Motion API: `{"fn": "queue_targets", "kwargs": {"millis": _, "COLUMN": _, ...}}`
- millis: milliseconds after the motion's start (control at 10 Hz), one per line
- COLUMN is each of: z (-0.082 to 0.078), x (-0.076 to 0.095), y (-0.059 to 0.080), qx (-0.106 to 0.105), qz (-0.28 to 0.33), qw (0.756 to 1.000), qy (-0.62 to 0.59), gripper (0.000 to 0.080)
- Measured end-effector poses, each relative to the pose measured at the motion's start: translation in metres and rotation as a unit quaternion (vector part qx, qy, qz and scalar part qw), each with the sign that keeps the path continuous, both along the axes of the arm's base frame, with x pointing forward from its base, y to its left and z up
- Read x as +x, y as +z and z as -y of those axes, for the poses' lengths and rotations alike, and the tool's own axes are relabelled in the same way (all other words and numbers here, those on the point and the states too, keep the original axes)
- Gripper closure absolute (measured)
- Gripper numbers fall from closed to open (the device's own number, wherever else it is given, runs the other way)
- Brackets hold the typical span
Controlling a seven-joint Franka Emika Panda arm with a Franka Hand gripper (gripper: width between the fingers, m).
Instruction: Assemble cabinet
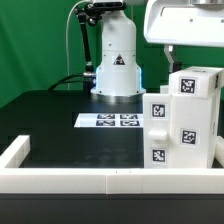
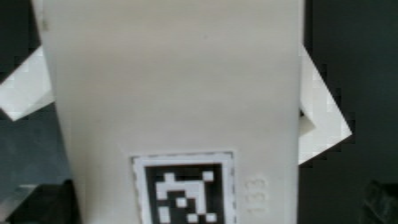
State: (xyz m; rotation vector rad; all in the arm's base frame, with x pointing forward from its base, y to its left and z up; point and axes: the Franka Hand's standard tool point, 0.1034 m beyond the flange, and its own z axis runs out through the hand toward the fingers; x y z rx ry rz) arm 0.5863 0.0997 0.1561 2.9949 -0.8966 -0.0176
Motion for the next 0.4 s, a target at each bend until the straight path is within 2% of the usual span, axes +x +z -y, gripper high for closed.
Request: {"fn": "queue_targets", "kwargs": {"millis": 400, "z": 0.0000, "x": 0.0000, "y": 0.0000, "qx": 0.000, "qz": 0.000, "qw": 1.000, "qy": 0.000, "gripper": 0.0002}}
